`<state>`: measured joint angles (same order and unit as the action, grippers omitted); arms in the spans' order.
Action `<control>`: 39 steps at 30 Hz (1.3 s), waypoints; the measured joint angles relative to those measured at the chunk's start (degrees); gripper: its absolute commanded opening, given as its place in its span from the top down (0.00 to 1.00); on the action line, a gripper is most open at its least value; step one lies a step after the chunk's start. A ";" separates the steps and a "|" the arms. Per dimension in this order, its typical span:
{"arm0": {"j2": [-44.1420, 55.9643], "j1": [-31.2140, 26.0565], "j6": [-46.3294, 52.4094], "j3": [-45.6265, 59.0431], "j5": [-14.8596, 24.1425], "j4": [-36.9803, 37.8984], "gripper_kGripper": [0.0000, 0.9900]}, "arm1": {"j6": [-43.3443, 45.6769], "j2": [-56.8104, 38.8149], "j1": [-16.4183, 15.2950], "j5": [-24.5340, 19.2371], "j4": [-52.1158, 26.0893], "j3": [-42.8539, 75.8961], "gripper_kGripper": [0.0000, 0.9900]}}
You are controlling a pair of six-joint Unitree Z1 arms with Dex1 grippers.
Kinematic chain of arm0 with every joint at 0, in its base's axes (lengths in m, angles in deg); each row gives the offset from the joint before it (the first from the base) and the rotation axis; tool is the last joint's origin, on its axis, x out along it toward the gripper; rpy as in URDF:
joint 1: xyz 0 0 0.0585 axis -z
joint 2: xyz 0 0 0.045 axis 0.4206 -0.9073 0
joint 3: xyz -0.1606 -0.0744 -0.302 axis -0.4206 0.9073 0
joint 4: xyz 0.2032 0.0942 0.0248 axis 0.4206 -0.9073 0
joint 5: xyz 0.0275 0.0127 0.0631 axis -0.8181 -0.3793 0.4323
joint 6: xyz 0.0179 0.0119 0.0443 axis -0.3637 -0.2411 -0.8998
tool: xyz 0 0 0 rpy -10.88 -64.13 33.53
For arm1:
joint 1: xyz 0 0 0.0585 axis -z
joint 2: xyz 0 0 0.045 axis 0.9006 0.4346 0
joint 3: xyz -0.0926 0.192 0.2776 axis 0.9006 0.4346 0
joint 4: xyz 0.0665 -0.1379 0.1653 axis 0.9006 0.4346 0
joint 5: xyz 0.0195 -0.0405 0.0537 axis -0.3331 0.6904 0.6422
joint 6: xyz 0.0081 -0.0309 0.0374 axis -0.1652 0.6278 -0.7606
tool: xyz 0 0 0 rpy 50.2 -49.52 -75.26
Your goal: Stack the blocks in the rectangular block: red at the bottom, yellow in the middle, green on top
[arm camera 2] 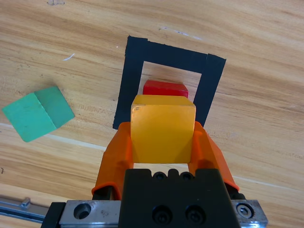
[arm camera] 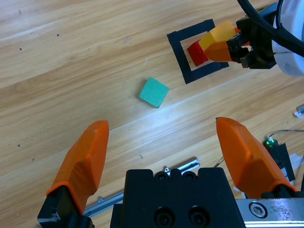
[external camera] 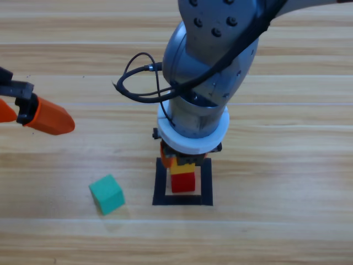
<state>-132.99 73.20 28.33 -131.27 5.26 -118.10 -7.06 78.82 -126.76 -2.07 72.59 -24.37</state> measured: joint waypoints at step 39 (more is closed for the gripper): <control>-0.47 -2.07 7.16 -0.03 1.00 2.52 0.06 | 10.84 -12.78 -1.42 -2.14 -13.27 14.75 0.00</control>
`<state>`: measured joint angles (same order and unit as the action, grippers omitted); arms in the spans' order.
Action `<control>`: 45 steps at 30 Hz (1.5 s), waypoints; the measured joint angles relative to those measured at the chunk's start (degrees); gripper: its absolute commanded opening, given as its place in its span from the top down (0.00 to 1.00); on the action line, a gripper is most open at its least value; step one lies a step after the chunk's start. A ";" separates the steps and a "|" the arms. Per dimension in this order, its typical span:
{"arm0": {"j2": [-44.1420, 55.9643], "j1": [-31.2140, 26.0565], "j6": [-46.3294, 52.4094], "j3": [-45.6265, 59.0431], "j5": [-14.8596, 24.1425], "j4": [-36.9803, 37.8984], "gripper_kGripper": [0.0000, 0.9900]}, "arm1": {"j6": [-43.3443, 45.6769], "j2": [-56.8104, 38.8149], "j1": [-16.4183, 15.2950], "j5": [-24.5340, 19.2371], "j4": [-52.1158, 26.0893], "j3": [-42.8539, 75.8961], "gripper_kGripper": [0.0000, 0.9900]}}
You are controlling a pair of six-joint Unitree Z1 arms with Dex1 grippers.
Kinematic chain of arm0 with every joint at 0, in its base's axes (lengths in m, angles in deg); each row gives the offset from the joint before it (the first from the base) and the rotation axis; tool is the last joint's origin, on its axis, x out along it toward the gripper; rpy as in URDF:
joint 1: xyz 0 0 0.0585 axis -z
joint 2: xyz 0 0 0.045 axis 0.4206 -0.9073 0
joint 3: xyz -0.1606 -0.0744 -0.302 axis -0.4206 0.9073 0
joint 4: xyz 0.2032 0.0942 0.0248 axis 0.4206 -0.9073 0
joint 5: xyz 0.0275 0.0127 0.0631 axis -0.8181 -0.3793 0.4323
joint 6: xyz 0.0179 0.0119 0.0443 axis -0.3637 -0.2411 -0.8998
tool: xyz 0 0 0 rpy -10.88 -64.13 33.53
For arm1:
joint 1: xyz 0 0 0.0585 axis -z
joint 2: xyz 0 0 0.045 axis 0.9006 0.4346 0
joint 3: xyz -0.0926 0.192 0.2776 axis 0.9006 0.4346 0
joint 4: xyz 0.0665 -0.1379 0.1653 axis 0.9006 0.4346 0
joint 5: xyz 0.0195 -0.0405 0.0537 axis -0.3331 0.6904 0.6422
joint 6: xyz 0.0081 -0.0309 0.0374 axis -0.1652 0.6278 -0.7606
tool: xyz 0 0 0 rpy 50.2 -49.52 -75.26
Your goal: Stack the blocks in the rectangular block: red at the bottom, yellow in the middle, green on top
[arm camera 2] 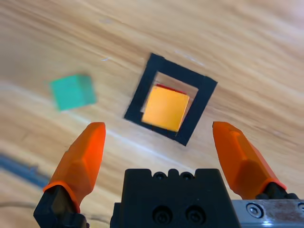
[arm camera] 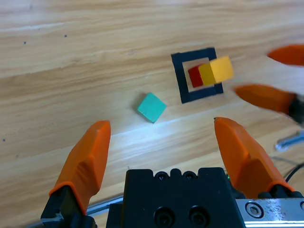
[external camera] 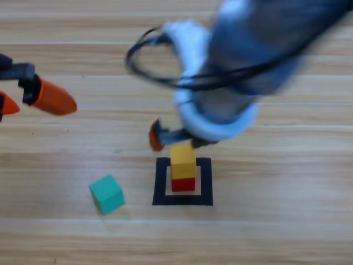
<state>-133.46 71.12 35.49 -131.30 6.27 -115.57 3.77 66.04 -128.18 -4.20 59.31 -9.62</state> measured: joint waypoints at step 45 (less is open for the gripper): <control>-35.24 -0.34 39.10 -12.41 -5.11 -6.41 0.11 | 13.55 -34.22 5.80 3.68 -31.12 46.58 0.00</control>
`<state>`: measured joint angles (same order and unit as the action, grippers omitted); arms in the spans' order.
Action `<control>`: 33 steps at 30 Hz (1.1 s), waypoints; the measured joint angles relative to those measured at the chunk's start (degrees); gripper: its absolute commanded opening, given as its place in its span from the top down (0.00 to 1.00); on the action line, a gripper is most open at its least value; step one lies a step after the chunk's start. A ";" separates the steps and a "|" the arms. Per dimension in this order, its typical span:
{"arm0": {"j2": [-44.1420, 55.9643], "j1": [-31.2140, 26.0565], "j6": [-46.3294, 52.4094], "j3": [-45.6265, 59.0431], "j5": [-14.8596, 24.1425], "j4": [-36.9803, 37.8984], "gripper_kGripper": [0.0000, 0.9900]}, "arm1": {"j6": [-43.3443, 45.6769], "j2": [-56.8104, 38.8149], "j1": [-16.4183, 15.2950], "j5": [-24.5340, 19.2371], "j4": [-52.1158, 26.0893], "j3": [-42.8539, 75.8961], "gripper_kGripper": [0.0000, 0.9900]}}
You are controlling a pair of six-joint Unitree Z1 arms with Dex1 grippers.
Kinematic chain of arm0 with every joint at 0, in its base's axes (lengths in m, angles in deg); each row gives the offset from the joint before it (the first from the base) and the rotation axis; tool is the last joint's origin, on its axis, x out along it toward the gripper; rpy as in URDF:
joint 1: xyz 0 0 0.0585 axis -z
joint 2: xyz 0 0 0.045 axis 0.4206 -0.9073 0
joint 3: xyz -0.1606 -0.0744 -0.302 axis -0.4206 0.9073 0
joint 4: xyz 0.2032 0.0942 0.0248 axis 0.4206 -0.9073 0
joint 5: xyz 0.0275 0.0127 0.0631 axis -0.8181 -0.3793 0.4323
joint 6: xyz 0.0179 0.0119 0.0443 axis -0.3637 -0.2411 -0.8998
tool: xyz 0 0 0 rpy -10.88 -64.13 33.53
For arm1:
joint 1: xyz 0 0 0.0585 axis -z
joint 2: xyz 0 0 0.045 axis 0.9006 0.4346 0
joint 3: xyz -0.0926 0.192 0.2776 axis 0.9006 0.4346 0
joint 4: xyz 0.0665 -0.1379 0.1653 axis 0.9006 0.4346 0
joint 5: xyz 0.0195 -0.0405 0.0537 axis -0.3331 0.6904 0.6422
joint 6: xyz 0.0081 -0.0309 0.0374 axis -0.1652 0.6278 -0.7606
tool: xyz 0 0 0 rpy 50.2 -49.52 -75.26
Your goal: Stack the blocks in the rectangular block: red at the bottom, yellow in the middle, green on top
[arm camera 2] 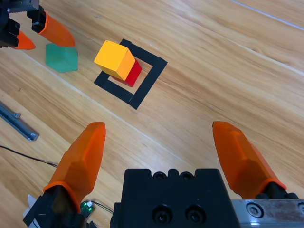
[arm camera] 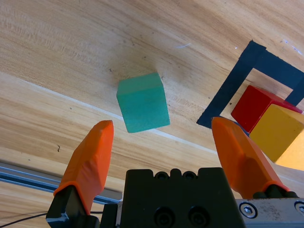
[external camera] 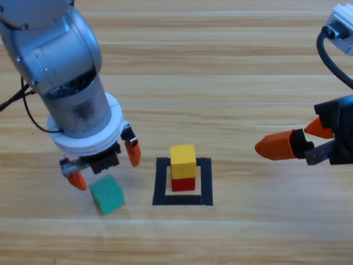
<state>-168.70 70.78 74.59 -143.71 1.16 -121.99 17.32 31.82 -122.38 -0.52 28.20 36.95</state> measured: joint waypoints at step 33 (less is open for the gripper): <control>-4.45 0.20 9.04 4.20 -2.96 4.32 0.10 | 4.98 0.01 0.04 4.29 -0.01 1.04 0.00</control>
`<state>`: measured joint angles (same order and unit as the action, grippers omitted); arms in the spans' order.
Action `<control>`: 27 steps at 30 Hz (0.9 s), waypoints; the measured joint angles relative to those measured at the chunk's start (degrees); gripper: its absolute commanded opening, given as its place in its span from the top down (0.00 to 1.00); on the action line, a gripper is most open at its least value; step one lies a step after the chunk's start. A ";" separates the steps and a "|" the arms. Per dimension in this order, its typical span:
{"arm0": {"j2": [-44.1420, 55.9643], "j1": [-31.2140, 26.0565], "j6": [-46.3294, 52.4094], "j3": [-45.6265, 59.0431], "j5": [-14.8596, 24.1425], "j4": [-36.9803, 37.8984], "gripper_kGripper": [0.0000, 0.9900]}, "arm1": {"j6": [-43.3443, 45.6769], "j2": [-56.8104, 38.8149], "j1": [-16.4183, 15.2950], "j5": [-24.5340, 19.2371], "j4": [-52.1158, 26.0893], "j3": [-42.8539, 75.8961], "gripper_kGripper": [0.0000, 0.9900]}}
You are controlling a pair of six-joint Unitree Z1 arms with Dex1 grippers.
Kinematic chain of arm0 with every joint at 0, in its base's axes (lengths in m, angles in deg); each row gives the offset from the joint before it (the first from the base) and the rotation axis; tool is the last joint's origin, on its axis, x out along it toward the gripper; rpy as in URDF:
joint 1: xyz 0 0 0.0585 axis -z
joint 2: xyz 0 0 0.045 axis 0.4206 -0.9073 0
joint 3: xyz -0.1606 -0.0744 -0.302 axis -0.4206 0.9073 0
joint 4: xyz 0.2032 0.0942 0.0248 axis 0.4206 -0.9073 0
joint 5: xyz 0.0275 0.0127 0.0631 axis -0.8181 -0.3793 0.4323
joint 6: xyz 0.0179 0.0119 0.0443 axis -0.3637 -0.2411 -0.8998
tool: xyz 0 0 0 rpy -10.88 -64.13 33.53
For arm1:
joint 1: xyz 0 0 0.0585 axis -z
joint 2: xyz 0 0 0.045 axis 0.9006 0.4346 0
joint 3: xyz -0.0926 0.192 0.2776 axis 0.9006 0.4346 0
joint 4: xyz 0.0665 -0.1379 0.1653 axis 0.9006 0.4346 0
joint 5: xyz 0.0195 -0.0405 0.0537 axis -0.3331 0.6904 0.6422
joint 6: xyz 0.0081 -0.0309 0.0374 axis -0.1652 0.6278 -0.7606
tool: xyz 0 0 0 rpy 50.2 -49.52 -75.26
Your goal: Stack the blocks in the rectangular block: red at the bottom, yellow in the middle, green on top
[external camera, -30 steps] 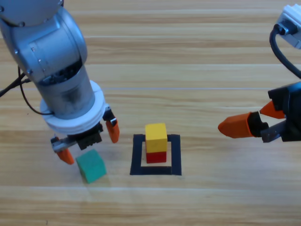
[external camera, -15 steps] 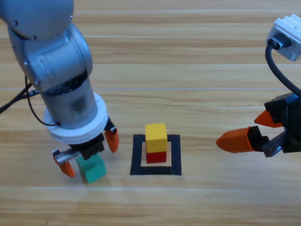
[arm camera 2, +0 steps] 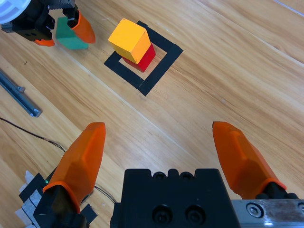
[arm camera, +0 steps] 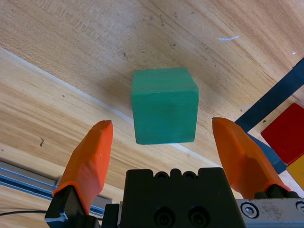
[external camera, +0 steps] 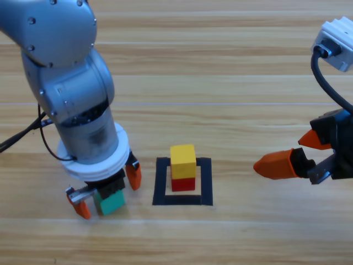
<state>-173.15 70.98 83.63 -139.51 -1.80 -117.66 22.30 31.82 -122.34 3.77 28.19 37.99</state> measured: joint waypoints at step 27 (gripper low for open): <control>-2.53 -0.78 -0.73 0.19 -0.01 2.14 0.11 | 0.00 0.00 0.00 0.00 -0.01 0.00 0.00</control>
<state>-175.68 70.19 82.90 -139.32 -1.82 -115.52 22.30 31.82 -122.34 3.77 28.17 37.99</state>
